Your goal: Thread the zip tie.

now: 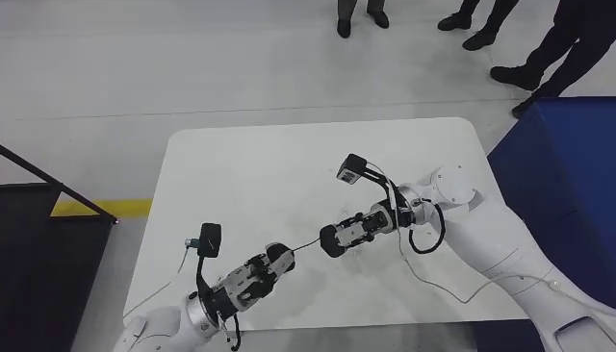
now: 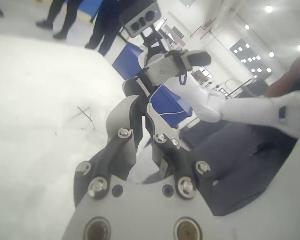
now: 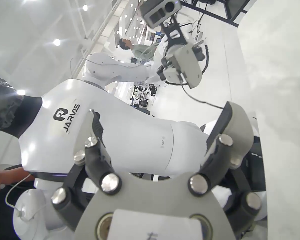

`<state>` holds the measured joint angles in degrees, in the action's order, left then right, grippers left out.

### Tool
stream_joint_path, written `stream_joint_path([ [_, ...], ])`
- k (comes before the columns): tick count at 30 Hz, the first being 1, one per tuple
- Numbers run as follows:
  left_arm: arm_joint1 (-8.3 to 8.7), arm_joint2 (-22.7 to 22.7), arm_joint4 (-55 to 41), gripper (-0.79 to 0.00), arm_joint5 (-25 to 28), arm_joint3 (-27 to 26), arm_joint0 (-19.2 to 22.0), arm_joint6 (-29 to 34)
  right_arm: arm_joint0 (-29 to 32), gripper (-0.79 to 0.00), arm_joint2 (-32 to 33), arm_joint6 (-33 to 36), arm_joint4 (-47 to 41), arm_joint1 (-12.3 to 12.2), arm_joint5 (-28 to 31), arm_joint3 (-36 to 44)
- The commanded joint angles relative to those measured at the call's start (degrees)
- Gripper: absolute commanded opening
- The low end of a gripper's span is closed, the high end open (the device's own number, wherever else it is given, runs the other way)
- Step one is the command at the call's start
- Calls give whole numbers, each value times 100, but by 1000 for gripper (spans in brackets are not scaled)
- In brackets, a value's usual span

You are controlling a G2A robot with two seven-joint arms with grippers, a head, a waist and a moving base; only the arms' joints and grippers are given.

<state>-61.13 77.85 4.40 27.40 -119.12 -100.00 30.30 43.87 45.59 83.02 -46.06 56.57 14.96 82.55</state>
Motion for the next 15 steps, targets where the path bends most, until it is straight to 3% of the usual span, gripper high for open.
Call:
stream_joint_path([
  [1,22,45,-2027,-785,-286,24,29,880,-1,-58,14,54,-30,15,-21,-15],
  [3,40,88,-2347,-785,-487,45,77,1133,5,-80,21,21,-12,33,-30,-44],
  [5,49,127,-2565,-785,-586,65,109,1263,5,-154,42,-41,-45,52,-57,-87],
  [10,60,134,-2842,-785,-656,104,151,1474,-5,-394,-14,-63,-9,116,-152,-129],
  [15,48,-22,-2596,-785,-674,177,218,1403,-6,-422,-82,-27,-79,192,-169,-134],
])
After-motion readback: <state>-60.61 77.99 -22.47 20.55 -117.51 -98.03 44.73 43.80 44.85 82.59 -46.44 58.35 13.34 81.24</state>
